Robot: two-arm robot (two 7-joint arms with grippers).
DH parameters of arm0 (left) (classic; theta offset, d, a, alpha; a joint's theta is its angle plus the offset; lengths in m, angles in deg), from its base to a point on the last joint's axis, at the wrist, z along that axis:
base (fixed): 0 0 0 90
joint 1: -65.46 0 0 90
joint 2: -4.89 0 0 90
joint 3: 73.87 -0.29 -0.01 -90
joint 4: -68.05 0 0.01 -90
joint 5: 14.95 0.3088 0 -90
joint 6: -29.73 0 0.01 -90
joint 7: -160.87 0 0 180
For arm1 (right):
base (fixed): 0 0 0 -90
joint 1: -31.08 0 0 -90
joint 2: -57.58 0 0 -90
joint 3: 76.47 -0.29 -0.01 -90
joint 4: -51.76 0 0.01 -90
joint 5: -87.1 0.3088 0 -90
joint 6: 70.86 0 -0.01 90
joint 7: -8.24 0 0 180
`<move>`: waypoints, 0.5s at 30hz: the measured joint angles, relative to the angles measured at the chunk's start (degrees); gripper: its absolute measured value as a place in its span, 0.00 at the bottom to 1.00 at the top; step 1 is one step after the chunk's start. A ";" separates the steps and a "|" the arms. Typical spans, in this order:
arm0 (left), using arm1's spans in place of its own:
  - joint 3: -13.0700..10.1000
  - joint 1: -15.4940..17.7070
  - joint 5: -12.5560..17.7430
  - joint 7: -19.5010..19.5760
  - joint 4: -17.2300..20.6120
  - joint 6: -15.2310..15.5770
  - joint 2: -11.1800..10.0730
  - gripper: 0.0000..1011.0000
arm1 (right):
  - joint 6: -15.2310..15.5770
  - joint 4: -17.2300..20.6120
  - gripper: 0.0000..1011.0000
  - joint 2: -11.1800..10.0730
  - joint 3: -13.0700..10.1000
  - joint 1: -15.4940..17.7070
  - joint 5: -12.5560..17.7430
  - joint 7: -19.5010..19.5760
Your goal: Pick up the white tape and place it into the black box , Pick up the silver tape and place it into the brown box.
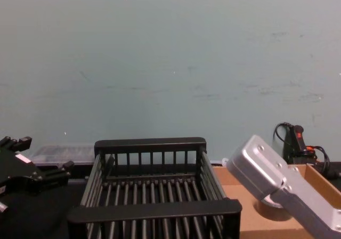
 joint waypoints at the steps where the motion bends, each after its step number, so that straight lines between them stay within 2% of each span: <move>1: 0.00 0.00 0.00 0.00 0.00 0.00 0.00 0.99 | 0.00 0.00 0.98 -0.01 0.00 0.00 0.00 0.00; 6: 0.00 0.00 0.00 0.00 0.00 0.00 0.00 0.99 | 0.00 0.03 0.89 -0.03 0.00 0.03 0.01 -0.01; 9: 0.00 0.00 0.00 0.00 0.00 0.00 0.00 0.99 | -0.01 0.04 0.78 -0.03 0.01 0.03 0.02 -0.02; 12: 0.00 0.00 0.00 0.00 0.00 0.00 0.00 0.99 | -0.01 0.05 0.72 -0.03 0.00 0.03 0.04 -0.03; 15: 0.00 0.00 0.00 0.00 0.00 0.00 0.00 0.99 | -0.01 0.06 0.62 -0.03 0.00 0.03 0.05 -0.03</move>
